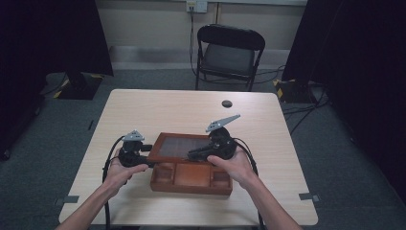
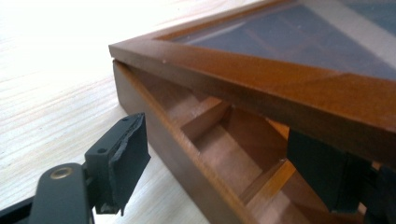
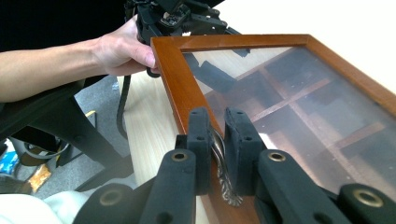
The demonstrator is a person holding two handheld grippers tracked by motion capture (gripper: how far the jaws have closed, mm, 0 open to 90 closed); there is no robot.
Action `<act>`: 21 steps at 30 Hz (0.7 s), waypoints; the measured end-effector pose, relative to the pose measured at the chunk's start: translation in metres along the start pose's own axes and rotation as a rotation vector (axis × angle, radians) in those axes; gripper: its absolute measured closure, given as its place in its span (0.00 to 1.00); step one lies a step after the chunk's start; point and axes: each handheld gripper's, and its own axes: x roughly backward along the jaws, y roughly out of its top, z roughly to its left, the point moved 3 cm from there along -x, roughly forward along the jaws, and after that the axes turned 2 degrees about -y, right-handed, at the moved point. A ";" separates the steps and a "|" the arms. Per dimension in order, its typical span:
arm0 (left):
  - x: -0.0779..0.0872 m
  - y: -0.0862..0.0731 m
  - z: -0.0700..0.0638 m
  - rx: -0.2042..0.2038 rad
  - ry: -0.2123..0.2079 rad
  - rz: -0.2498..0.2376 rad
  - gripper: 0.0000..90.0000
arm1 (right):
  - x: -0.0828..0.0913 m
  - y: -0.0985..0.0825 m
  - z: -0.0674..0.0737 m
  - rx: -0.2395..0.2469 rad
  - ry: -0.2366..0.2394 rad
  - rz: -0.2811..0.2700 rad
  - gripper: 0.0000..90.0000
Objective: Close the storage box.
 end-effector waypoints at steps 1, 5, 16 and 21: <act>0.001 -0.001 0.001 0.000 0.003 0.008 0.23 | -0.001 -0.001 0.000 0.002 0.000 0.000 0.91; 0.004 -0.003 0.004 0.005 0.017 0.016 0.23 | -0.002 -0.005 0.001 0.009 -0.003 0.002 0.91; 0.026 -0.016 0.033 0.046 0.090 0.012 0.23 | -0.008 -0.014 0.004 0.039 -0.009 0.062 0.91; 0.022 -0.023 0.047 0.090 0.091 0.028 0.25 | -0.017 -0.024 0.006 0.057 -0.019 0.094 0.91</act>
